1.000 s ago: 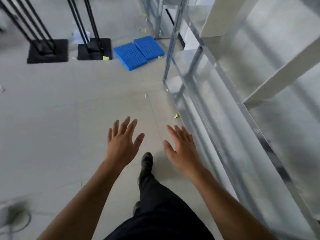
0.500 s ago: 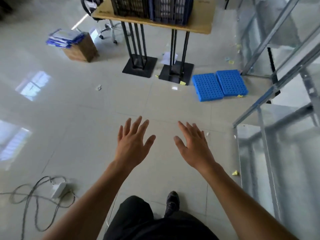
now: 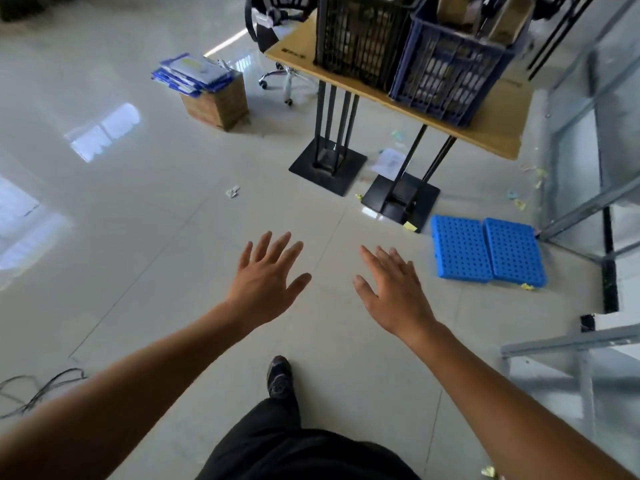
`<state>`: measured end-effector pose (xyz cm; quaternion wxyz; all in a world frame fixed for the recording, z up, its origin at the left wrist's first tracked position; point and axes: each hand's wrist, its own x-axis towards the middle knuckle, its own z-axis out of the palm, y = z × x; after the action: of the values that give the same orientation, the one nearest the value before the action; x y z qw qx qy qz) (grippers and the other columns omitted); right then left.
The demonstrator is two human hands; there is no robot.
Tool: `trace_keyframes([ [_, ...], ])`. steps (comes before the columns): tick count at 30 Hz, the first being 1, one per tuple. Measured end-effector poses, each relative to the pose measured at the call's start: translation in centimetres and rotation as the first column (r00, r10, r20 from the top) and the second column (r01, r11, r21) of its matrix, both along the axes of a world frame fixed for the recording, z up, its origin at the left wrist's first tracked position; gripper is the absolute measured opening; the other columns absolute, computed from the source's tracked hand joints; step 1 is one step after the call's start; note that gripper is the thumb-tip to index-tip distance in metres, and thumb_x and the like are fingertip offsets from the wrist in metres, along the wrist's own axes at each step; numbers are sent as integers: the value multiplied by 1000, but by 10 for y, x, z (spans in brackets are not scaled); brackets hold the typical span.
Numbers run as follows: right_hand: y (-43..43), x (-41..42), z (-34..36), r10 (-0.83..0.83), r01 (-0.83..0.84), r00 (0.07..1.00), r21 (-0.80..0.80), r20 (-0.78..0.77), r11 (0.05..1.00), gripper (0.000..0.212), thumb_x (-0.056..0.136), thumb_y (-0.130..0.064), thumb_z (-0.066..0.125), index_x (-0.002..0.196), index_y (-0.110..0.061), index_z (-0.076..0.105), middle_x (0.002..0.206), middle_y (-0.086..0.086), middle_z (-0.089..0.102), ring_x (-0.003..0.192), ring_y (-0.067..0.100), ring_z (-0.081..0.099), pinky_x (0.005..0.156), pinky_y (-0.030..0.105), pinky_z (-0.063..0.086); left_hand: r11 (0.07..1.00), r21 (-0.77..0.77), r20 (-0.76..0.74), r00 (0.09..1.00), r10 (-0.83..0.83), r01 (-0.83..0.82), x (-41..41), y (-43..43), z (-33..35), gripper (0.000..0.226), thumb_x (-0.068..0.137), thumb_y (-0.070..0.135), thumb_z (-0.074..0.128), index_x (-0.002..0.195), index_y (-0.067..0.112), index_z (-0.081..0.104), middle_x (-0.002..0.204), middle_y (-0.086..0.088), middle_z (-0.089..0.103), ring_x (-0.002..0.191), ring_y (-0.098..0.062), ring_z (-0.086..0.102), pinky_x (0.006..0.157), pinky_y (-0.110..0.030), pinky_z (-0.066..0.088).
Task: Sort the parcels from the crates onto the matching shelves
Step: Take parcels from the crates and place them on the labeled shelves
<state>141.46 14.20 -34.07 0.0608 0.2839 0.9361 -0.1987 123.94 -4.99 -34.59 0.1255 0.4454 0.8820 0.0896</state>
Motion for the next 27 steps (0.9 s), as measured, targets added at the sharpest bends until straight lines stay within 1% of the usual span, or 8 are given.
trace_keyframes([
  [2,16,-42,8,13,-13,1000,1,13,1000,64,107,-55,33,165,-33,17,172,6,21,161,28,7,130,52,7,999,-6,-32,999,-39,39,-51,11,9,83,92,77,7,162,33,16,172,5,8,159,-26,-6,127,-48,-4],
  [6,51,-121,22,64,-64,998,25,5,998,63,107,-55,32,165,-32,20,172,6,23,161,27,7,130,52,7,995,-43,-84,992,-90,86,-138,46,26,78,96,72,13,163,33,15,172,5,9,159,-26,-5,128,-49,-1],
  [9,85,-180,32,77,-76,997,47,-14,996,64,107,-55,32,165,-31,21,172,6,23,161,27,7,130,51,7,998,-19,-66,996,-61,60,-183,85,34,75,98,71,17,162,33,17,172,6,9,159,-25,-6,128,-49,-2],
  [12,129,-239,38,81,-77,995,64,-61,995,64,107,-54,33,165,-30,21,172,6,21,161,27,7,129,51,5,999,2,-62,997,-36,36,-225,135,36,78,95,73,10,162,33,18,172,6,9,159,-25,-7,128,-50,-2],
  [14,166,-278,42,62,-55,992,65,-111,996,63,107,-54,34,165,-31,22,172,6,22,161,28,8,129,51,6,999,34,-65,998,-7,10,-256,176,37,79,95,75,10,162,34,18,172,6,8,159,-25,-8,128,-51,-2],
  [19,264,-358,50,0,-1,981,-4,-196,1000,62,107,-54,36,164,-34,22,172,6,21,161,28,6,128,54,20,992,121,-102,994,48,-36,-332,277,51,77,97,74,11,162,34,19,172,6,8,159,-23,-8,128,-48,-4],
  [23,333,-410,66,-21,24,976,11,-215,1000,64,107,-57,32,165,-34,20,173,4,19,161,26,3,129,54,17,986,161,-104,993,61,-44,-389,353,75,81,93,78,4,161,36,19,172,6,9,159,-23,-8,128,-49,-3],
  [27,392,-461,83,-50,55,963,9,-264,998,64,106,-56,34,165,-31,24,172,7,22,161,28,6,128,55,19,981,193,-128,990,54,-29,-446,414,92,79,94,78,6,161,37,18,172,6,7,158,-24,-10,127,-50,-4],
])
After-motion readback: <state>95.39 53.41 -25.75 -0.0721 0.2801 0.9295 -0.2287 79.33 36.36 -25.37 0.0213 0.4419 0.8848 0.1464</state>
